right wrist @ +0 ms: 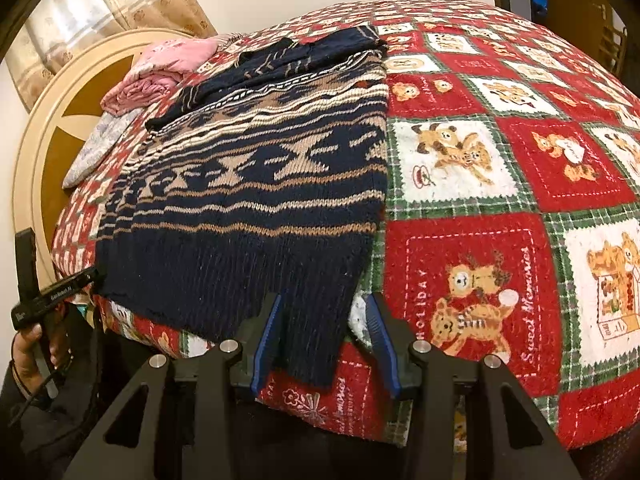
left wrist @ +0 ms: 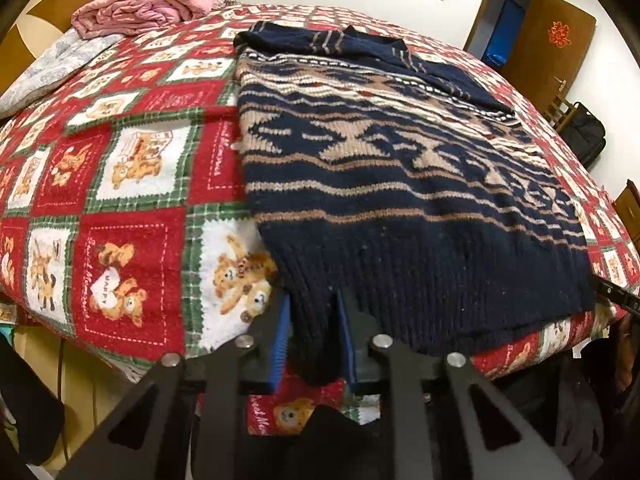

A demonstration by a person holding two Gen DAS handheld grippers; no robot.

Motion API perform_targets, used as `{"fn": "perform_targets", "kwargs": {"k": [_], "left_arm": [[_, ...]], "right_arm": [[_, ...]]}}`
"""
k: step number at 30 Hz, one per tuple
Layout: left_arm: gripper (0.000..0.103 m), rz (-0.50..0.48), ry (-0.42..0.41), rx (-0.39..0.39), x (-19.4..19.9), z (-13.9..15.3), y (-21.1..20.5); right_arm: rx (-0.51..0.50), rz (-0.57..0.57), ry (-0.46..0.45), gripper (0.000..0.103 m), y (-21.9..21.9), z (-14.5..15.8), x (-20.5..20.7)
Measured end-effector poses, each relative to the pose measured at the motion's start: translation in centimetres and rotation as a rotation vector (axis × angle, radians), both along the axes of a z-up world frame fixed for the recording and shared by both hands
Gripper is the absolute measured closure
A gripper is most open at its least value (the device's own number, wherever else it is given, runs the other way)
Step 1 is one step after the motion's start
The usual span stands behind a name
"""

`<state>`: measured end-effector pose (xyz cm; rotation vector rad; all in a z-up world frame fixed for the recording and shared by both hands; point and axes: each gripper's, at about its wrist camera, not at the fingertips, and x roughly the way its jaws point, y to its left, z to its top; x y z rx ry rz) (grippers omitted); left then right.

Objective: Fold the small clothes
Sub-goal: 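Grasp the ribbed hem with the left gripper while the right gripper grasps it too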

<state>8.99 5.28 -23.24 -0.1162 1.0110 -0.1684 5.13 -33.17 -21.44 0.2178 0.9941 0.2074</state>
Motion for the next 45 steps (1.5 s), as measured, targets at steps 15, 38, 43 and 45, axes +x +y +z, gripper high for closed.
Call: {"fn": "perform_targets", "kwargs": {"k": [15, 38, 43, 45], "left_arm": [[0.051, -0.006, 0.022, -0.03, -0.1, -0.2, 0.1], [0.096, -0.045, -0.012, -0.236, -0.3, 1.6, 1.5], [0.096, -0.054, -0.075, -0.303, -0.3, 3.5, 2.5], [0.096, -0.051, -0.093, -0.312, -0.2, 4.0, 2.9]], "right_arm": [[0.026, -0.002, 0.008, 0.072, 0.0, -0.8, -0.2], [0.137, 0.05, -0.116, 0.096, -0.2, 2.0, -1.1], [0.233, 0.04, -0.173, 0.096, -0.9, 3.5, -1.5], [0.249, 0.035, -0.194, 0.096, -1.0, 4.1, -1.5]]}}
